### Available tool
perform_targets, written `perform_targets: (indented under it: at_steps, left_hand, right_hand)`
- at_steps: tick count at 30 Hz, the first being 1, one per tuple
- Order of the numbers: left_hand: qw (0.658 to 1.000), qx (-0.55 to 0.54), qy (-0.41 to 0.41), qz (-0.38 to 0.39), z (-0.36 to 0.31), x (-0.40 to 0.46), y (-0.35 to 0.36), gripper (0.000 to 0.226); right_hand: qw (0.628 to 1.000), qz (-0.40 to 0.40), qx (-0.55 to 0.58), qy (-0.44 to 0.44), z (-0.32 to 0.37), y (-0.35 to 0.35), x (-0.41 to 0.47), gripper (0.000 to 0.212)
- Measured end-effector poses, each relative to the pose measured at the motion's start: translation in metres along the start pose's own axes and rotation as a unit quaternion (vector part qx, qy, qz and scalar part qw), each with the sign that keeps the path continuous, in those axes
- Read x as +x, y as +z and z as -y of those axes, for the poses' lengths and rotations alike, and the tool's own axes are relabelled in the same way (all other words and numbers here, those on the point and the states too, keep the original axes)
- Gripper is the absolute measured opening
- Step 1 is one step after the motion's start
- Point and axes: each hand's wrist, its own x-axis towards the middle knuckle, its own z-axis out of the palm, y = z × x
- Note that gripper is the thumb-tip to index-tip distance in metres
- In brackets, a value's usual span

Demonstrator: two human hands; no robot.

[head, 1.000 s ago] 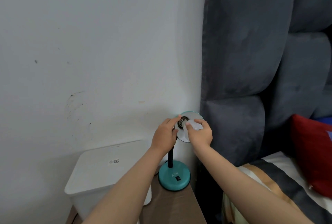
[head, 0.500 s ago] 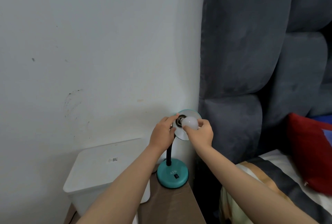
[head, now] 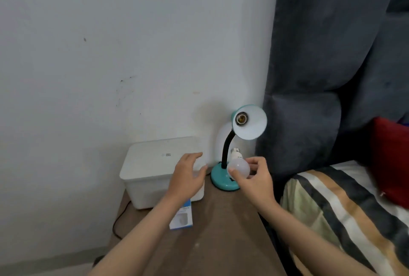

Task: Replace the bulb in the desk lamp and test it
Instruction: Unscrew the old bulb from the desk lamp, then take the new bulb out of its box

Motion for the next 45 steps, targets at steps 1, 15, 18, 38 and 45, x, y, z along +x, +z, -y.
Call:
perform_targets:
  at_steps: [1, 15, 18, 38, 45]
  left_hand:
    - [1.0, 0.011, -0.012, -0.001, 0.01, -0.013, -0.002, 0.038]
    - [0.979, 0.069, -0.192, -0.01, 0.078, -0.077, 0.011, 0.074]
    - [0.979, 0.035, -0.198, -0.023, 0.082, -0.078, 0.013, 0.078]
    - [0.968, -0.075, -0.22, -0.092, 0.091, -0.094, 0.007, 0.054]
    - [0.95, -0.173, -0.247, -0.08, 0.091, -0.091, -0.003, 0.049]
  right_hand:
    - [1.0, 0.009, -0.01, 0.009, -0.008, 0.006, -0.01, 0.046]
    - [0.977, 0.058, -0.114, 0.17, -0.081, 0.096, -0.062, 0.043]
    - [0.976, 0.068, -0.125, 0.166, -0.087, 0.106, -0.061, 0.044]
    - [0.976, 0.176, -0.117, 0.058, -0.056, 0.127, -0.049, 0.029]
    - [0.973, 0.203, -0.086, 0.068, -0.058, 0.127, -0.048, 0.023]
